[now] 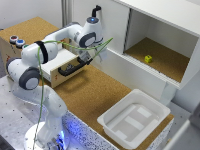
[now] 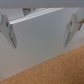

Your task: Grasp the yellow block

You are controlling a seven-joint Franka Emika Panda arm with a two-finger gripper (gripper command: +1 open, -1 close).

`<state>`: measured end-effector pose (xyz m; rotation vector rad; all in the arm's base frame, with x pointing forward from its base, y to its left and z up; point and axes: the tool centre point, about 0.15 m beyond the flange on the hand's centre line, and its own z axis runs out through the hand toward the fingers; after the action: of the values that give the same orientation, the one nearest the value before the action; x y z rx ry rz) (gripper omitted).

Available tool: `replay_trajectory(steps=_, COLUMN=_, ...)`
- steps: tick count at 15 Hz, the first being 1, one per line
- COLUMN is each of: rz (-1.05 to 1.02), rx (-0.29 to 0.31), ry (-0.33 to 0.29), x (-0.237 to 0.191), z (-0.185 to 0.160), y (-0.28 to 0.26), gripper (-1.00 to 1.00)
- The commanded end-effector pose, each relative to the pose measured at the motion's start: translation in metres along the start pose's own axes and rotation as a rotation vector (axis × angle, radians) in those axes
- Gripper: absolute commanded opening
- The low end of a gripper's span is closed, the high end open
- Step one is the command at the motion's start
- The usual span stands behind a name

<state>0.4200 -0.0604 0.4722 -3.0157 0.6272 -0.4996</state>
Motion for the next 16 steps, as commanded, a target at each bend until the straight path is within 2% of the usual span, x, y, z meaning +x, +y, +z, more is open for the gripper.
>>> replay_trajectory(steps=1, rz=-0.056, rx=-0.022, ry=-0.065, x=0.081, z=0.02, y=0.019, gripper=1.0)
replay_trajectory(steps=9, rz=-0.093, rx=0.044, ry=0.0, x=0.198, z=0.028, y=0.075, gripper=1.0)
replay_trajectory(steps=16, rz=-0.16, rx=0.034, ry=0.036, x=0.268, z=0.056, y=0.086, gripper=1.0)
